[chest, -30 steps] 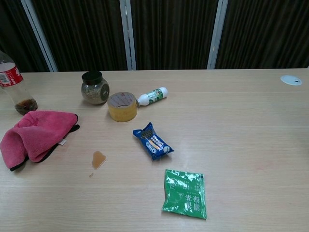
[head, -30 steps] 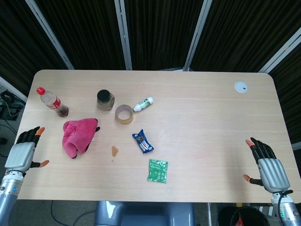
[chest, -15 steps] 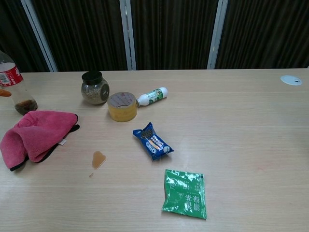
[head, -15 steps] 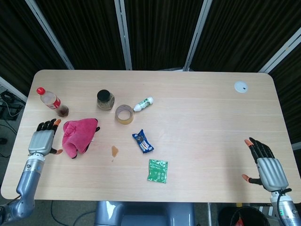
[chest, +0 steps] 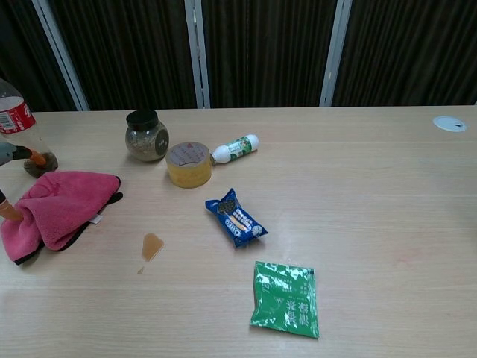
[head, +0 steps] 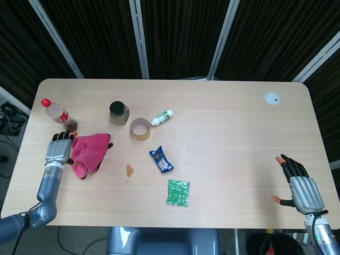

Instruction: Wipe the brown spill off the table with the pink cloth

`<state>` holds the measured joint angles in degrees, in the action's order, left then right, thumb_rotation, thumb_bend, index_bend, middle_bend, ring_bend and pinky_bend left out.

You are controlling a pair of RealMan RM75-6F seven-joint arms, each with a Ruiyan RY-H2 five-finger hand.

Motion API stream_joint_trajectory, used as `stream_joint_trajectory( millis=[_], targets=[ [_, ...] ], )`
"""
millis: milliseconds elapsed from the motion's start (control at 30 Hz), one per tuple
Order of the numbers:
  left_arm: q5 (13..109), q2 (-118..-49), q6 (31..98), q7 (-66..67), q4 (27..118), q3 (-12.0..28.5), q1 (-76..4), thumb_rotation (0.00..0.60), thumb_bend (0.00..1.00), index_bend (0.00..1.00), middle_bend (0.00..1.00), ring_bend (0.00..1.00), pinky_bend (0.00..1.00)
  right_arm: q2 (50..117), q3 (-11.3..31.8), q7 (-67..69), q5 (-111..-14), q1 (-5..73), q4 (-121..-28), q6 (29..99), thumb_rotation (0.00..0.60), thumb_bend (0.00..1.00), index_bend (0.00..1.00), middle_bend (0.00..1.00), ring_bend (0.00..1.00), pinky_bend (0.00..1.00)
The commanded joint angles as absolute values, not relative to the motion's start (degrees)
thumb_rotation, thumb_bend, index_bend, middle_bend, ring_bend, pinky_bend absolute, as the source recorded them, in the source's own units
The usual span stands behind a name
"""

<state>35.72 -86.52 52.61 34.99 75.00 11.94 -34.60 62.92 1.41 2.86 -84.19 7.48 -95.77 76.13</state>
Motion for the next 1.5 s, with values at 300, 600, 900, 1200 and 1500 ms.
stream_joint_trajectory(
  millis=[300,600,900,1200,1500],
  targets=[
    [31.2,-89.8,52.8,36.0,72.4,12.2,-37.3,0.6,0.09,0.24,0.01,0.0,0.11,62.7,1.3,3.3,-84.0,7.4,-96.2,76.2,0.6,0.0,0.04,0.0,0.0,0.08],
    [30.9,-91.5,54.7,35.6,71.0,11.2,-37.2,0.6,0.2,0.38,0.12,0.09,0.22,62.6,1.3,3.5,-83.9,7.4,-96.4,76.1,0.6,0.0,0.04,0.0,0.0,0.08],
    [41.9,-94.8,57.2,27.8,68.2,9.7,-35.5,0.6,0.56,0.72,0.51,0.42,0.5,62.4,1.4,3.7,-83.5,7.4,-96.8,75.9,0.6,0.0,0.04,0.0,0.0,0.08],
    [52.6,-95.7,60.6,21.0,70.9,8.8,-34.2,0.6,0.59,0.81,0.58,0.49,0.55,62.3,1.4,4.0,-83.3,7.4,-96.9,75.9,0.6,0.0,0.04,0.0,0.0,0.08],
    [55.8,-97.0,60.8,22.6,76.0,6.6,-33.6,0.6,0.59,0.81,0.58,0.49,0.55,62.4,1.5,4.0,-83.4,7.3,-96.7,76.1,0.6,0.0,0.04,0.0,0.0,0.08]
  ],
)
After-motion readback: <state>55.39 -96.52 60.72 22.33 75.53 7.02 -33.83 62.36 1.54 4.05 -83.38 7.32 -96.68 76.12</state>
